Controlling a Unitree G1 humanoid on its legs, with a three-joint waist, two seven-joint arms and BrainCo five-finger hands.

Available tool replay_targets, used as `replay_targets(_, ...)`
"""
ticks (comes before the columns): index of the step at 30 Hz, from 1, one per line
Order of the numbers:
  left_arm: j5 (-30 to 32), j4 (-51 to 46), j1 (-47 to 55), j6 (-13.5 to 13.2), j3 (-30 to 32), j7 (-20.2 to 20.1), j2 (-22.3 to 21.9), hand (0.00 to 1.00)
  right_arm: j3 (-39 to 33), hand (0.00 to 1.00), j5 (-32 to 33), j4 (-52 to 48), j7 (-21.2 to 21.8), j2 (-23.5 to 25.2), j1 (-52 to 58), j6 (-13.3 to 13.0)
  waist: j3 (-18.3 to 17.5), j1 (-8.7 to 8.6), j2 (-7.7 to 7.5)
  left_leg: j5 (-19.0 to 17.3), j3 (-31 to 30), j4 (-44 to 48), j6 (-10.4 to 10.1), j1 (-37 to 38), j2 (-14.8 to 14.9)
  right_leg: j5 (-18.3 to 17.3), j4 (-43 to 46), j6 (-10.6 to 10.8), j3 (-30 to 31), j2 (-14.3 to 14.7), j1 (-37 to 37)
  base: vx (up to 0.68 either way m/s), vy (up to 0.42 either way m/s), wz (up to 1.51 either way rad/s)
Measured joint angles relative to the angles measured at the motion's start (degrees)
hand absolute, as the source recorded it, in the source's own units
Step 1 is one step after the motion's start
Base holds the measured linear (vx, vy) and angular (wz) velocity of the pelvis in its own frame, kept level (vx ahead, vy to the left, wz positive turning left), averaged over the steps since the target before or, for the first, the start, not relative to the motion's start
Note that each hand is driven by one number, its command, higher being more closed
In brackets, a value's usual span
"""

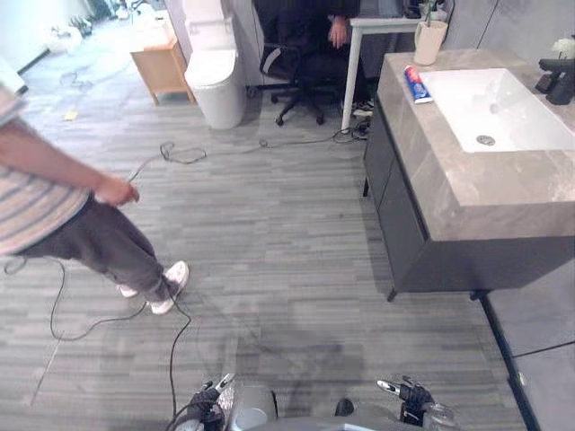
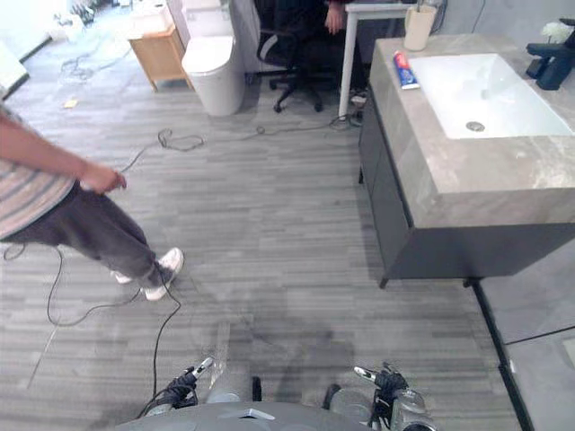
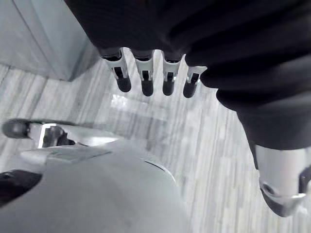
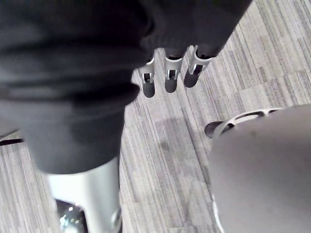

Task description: Organize washtable

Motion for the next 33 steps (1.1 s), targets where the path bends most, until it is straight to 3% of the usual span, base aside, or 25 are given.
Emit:
replay_targets(2,0.05,0.14,0.00,0.06,0.57,0.01,-0.10,0.00,-1.99,0.00,1.86,-0.05,-0.14,0.53,-0.57,0.01,0.08,0.03,-0.12,0.24,-0.05,-17.57,0.53,1.02,-1.37,-0.02,-1.40,0.03,1.37,-0.02,1.44,0.16,-0.064,-0.43)
replay_targets(3,0.16,0.19,0.06,0.15,0.94,0.03,-0.18,0.00,-2.96,0.00,1.85,-0.04,-0.11,0.90,-0.37,-0.09,0.14,-0.09,-0.21,4.38,-1.34,-29.27,1.42,3.23,-2.37,-0.23,-1.66,0.39,1.53,0.08,2.39,0.26,-0.041,-0.35)
replay_targets(4,0.17,0.19,0.17,0.16,0.95,0.02,-0.29,0.00,-3.16,0.00,1.85,-0.05,-0.09,0.97,-0.01,-0.11,0.11,-0.06,-0.16,8.19,-2.10,-33.17,1.55,3.96,-2.72,-0.59,-1.70,0.97,1.56,0.19,2.99,0.28,0.011,-0.38)
replay_targets(5,0.19,0.26,0.68,0.16,1.56,0.02,-0.81,0.00,-3.68,0.00,1.85,-0.04,-0.04,0.97,0.85,-0.09,-0.19,-0.07,0.43,17.05,-3.70,-36.41,2.54,4.76,-2.85,-2.28,-1.74,2.75,1.84,0.75,4.33,0.29,0.080,-0.32)
replay_targets(6,0.17,0.44,0.74,0.19,2.09,-0.02,-0.47,0.00,-3.94,0.00,1.87,0.13,-0.17,1.59,1.24,-0.08,-0.46,-0.03,-0.57,16.71,-3.23,-36.33,3.83,5.85,-3.91,-3.76,-1.75,3.37,2.47,-0.08,5.48,0.36,0.128,-0.26)
replay_targets(7,0.20,0.47,0.99,0.15,1.83,-0.03,0.39,0.00,-3.80,0.00,1.89,0.08,0.19,2.54,2.22,-0.11,-1.48,-0.62,-2.20,17.19,-2.91,-39.20,3.81,7.50,-5.01,-3.82,-1.15,3.66,2.50,-1.66,5.13,0.31,0.129,-0.09)
replay_targets(10,0.31,0.59,0.95,0.17,0.88,-0.18,1.56,0.00,-3.93,0.00,4.22,0.16,1.23,3.66,2.47,-0.15,-2.61,-1.43,-4.08,18.70,-1.82,-45.35,4.94,10.15,-7.44,-3.86,-0.75,3.91,2.61,-3.72,4.30,0.26,0.133,-0.05)
replay_targets(15,0.31,0.67,0.99,0.15,-1.51,-0.18,1.75,0.00,-3.93,0.00,4.68,0.14,1.82,3.62,2.82,-0.17,-3.12,-1.47,-3.40,19.18,-1.25,-48.71,5.64,12.03,-9.13,-3.51,-0.76,4.51,2.64,-4.83,4.36,0.12,0.061,-0.03)
replay_targets(16,0.86,2.95,1.11,0.06,-4.75,-0.20,3.62,0.00,-1.58,0.00,6.39,2.37,1.79,3.69,0.52,-0.18,-3.19,-2.45,-4.86,20.48,-2.03,-49.64,6.42,11.05,-10.75,-4.40,-3.19,7.25,1.74,-6.00,4.69,0.00,0.000,0.00)
replay_targets(25,0.68,2.96,1.11,0.21,-4.65,-0.48,3.62,0.00,-1.97,0.00,6.39,2.41,1.91,3.69,0.72,-0.12,-3.15,-2.45,-4.89,20.46,-2.03,-49.64,6.40,11.03,-10.75,-4.42,-3.32,7.26,1.72,-6.01,4.73,0.00,0.000,0.00)
replay_targets(30,-2.60,3.59,1.11,1.45,-2.43,-1.81,3.42,0.00,-1.98,0.00,6.39,2.46,2.34,3.66,0.23,0.31,-3.03,-1.99,-5.04,20.24,-2.30,-49.59,6.68,10.53,-10.95,-4.43,-4.31,7.29,1.30,-6.08,4.79,0.01,0.001,0.02)
replay_targets(33,-5.25,3.47,0.96,1.78,-1.20,-2.17,3.76,0.00,-2.28,0.00,6.56,2.39,2.32,3.35,-0.17,0.33,-2.76,-1.61,-5.70,18.82,-3.97,-47.12,7.27,8.23,-12.21,-5.06,-4.41,8.36,-1.24,-7.59,4.43,0.06,0.045,0.39)
